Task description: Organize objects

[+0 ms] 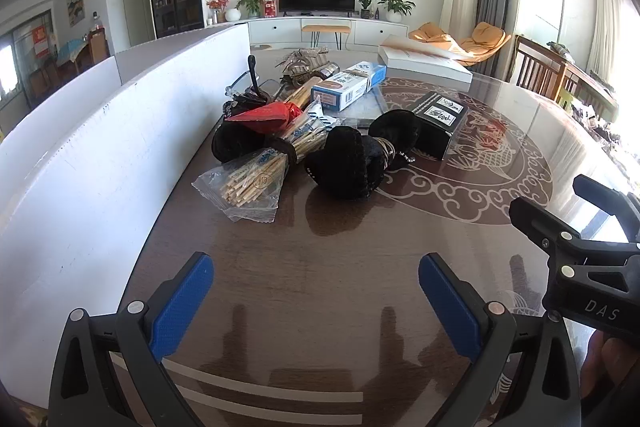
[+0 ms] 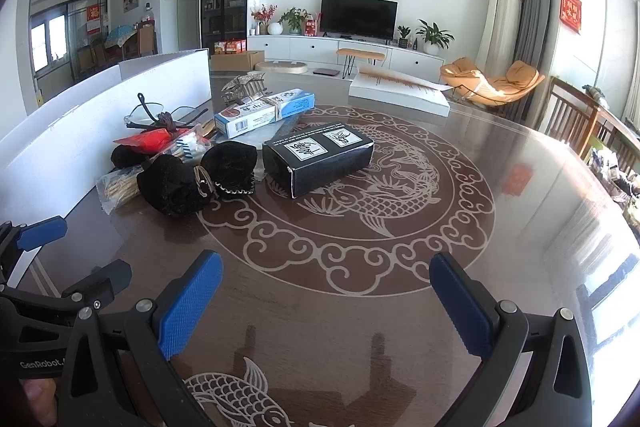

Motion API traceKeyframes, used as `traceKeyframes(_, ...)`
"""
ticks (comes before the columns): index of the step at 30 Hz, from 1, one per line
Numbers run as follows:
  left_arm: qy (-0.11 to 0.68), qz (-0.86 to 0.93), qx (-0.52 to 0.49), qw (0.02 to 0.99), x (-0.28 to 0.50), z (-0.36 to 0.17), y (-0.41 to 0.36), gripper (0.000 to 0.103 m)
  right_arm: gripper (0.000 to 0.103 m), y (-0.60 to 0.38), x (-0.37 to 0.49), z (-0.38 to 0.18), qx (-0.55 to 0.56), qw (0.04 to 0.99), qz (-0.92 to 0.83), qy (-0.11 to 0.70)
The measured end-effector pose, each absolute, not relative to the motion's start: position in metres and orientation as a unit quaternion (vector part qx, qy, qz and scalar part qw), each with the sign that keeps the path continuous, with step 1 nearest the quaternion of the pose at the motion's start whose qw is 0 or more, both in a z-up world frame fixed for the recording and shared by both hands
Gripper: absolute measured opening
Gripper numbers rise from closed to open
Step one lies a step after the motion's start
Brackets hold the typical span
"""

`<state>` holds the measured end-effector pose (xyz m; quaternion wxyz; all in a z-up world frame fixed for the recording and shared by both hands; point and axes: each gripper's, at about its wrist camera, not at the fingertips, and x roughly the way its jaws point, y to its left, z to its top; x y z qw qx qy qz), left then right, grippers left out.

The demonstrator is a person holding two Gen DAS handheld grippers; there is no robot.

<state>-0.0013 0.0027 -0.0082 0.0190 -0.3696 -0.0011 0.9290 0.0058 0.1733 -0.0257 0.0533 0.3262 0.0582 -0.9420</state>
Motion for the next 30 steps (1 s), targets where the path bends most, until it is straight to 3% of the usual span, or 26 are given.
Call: traceKeyframes(30,-0.021,0.921,-0.389,0.022,-0.0075,-0.0116,-0.002,0.103,0.103,0.172,-0.0046,-0.0341,0.35,0.041,-0.934,0.06)
